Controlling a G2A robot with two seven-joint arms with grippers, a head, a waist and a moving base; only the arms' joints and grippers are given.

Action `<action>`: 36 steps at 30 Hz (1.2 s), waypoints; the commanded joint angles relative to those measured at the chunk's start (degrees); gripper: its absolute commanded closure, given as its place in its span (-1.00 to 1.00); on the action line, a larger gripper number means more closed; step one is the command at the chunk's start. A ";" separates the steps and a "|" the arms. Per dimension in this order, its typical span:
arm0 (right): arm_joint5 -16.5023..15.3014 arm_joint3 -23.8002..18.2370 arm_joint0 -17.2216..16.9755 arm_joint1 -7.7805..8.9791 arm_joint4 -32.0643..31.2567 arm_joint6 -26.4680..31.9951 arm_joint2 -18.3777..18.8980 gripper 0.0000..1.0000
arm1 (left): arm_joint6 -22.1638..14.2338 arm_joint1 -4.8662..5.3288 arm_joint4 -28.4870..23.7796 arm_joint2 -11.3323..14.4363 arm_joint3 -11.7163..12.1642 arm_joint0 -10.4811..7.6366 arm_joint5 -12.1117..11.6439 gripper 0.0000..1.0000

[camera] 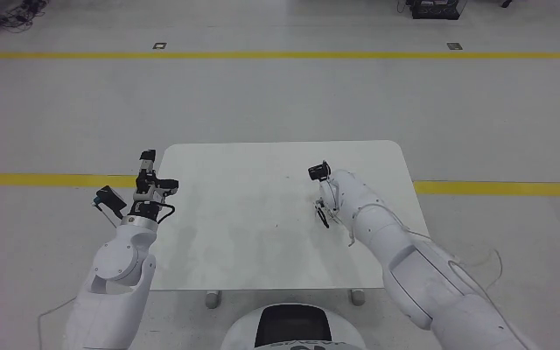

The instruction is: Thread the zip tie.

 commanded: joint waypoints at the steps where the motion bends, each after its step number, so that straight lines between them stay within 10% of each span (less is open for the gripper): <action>1: 0.11 -1.35 -0.32 0.46 -0.32 0.43 0.37 1.00 | 0.00 0.00 0.00 0.00 0.00 0.00 0.00 -1.00; 10: -1.42 -11.89 -3.98 4.19 -1.51 3.02 4.44 1.00 | 0.00 0.00 0.00 0.00 0.00 0.00 0.00 -1.00; 25: -7.97 -49.48 -23.39 13.65 -5.61 12.69 22.21 1.00 | 0.00 0.00 0.00 0.00 0.00 0.00 0.00 -1.00; 31: -16.61 -55.37 -27.76 15.20 1.29 13.27 27.79 1.00 | 0.00 0.00 0.00 0.00 0.00 0.00 0.00 -1.00; 36: -17.38 -55.45 -27.90 15.36 1.74 13.37 28.31 1.00 | 0.00 0.00 0.00 0.00 0.00 0.00 0.00 -1.00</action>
